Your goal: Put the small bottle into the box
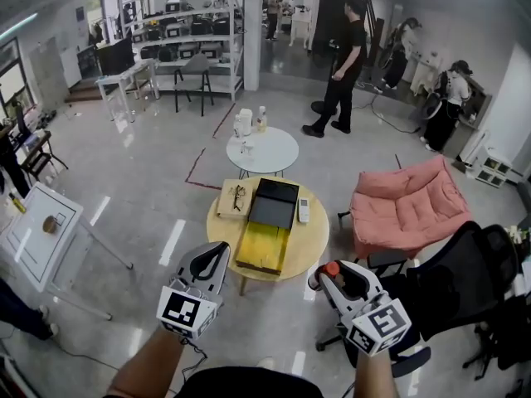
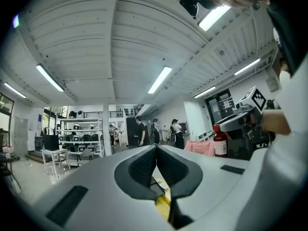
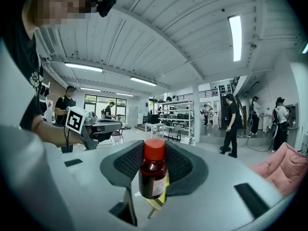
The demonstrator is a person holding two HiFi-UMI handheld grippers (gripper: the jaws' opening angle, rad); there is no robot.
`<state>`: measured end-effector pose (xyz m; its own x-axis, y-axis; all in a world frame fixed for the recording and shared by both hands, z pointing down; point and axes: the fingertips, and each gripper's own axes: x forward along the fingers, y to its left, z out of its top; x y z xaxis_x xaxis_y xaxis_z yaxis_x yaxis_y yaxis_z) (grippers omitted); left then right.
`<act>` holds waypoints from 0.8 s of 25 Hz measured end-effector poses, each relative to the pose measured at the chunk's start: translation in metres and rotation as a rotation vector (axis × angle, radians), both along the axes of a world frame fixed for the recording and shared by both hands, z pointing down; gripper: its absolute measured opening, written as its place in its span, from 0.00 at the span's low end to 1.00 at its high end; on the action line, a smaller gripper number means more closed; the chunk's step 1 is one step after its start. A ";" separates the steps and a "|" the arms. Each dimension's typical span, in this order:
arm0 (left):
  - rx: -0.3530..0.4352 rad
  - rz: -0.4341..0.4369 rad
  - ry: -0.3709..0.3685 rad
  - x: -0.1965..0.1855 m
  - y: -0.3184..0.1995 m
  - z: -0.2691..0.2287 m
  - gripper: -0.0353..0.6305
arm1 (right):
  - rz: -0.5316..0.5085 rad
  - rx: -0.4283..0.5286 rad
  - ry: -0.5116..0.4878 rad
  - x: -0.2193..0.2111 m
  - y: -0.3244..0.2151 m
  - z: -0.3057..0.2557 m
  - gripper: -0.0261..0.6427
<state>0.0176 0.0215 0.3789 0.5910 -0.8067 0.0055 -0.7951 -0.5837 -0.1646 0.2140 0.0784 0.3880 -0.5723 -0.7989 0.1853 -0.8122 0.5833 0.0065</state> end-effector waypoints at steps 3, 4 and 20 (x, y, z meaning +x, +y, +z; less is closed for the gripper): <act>-0.008 -0.017 -0.018 -0.002 -0.001 0.001 0.08 | -0.021 0.008 -0.003 -0.001 -0.006 -0.002 0.26; -0.004 -0.024 -0.018 -0.004 -0.002 -0.001 0.08 | -0.027 0.010 -0.004 -0.003 -0.009 -0.003 0.26; 0.021 0.003 -0.021 0.001 -0.055 -0.007 0.08 | -0.002 0.007 0.018 -0.003 -0.060 -0.001 0.26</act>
<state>0.0187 -0.0340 0.3721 0.5934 -0.8049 0.0008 -0.7895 -0.5823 -0.1941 0.2114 0.0186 0.3867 -0.5709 -0.7988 0.1900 -0.8105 0.5852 0.0249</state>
